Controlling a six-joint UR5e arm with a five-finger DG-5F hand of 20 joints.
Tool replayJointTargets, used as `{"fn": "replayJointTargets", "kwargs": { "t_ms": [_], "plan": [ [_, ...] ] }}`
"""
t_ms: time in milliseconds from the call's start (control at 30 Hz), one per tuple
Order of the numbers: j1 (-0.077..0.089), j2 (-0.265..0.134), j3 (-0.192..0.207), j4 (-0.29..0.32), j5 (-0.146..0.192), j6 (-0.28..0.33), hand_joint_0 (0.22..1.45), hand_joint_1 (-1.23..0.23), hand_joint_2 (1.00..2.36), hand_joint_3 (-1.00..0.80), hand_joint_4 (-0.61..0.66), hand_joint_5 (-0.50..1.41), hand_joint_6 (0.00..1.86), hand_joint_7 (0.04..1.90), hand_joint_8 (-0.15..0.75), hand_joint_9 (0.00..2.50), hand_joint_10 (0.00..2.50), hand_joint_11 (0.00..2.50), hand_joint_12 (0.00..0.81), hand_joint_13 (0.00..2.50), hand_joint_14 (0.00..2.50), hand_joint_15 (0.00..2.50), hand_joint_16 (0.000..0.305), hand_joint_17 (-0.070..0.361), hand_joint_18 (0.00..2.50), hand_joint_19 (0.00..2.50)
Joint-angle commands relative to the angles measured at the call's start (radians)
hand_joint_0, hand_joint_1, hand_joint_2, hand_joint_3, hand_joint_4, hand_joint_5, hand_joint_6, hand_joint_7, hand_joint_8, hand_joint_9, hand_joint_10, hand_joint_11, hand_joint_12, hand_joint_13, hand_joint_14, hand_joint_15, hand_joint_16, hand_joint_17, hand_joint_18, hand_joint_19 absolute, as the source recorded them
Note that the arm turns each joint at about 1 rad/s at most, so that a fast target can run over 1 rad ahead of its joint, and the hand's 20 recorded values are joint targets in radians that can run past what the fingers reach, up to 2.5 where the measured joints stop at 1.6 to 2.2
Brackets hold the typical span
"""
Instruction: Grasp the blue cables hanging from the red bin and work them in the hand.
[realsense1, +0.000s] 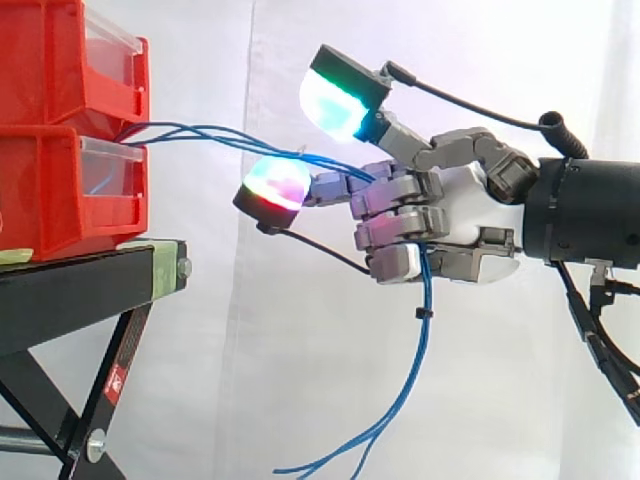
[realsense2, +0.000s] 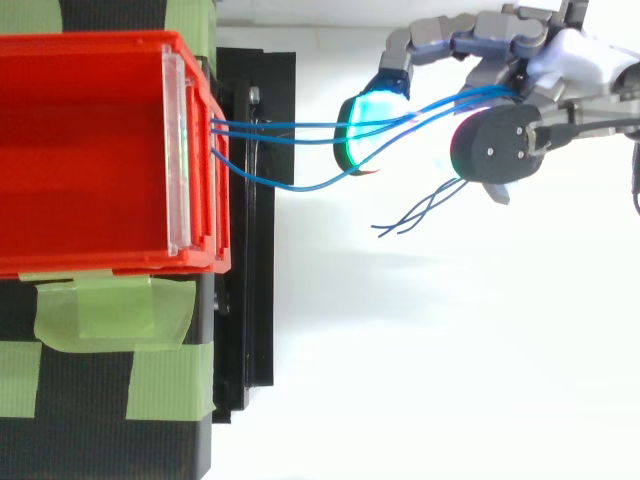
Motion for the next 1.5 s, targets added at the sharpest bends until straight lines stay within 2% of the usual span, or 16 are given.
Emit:
{"fn": "replayJointTargets", "kwargs": {
  "t_ms": [0,167,467,633,967,1267,1467],
  "plan": [
    [0.000,0.000,0.000,0.005,0.011,0.000,0.94,-0.62,1.01,-0.81,0.21,0.10,0.42,1.18,0.380,1.56,2.50,2.50,0.512,1.71,2.50,1.58,0.155,0.116,2.18,0.73],
    [0.000,0.000,0.000,0.005,0.043,-0.003,0.94,-0.62,1.01,-0.82,0.22,0.10,0.43,1.18,0.380,1.56,2.50,2.50,0.511,1.71,2.50,1.58,0.154,0.116,2.18,0.72],
    [0.000,0.000,0.000,0.011,0.048,-0.021,0.95,-0.62,1.01,-0.80,0.22,0.10,0.45,1.18,0.379,1.56,2.50,2.50,0.511,1.71,2.50,1.59,0.156,0.117,2.18,0.74],
    [0.000,0.000,0.000,0.014,0.063,-0.031,0.95,-0.62,1.01,-0.78,0.22,0.10,0.47,1.17,0.377,1.57,2.50,2.50,0.511,1.71,2.50,1.59,0.155,0.116,2.19,0.72],
    [0.005,0.000,0.000,0.020,0.069,-0.038,0.95,-0.62,1.02,-0.68,0.23,0.07,0.66,1.13,0.394,1.62,2.50,2.50,0.509,1.71,2.50,1.58,0.153,0.115,2.19,0.74],
    [0.005,0.000,0.001,0.018,0.078,-0.038,0.95,-0.61,1.01,-0.72,0.24,0.07,0.68,1.12,0.405,1.64,2.50,2.50,0.513,1.72,2.50,1.60,0.157,0.118,2.20,0.74],
    [0.005,0.000,0.000,0.003,0.115,-0.041,0.94,-0.61,1.01,-0.75,0.24,0.07,0.67,1.13,0.400,1.65,2.50,2.50,0.515,1.73,2.50,1.60,0.157,0.118,2.20,0.71]
  ]
}}
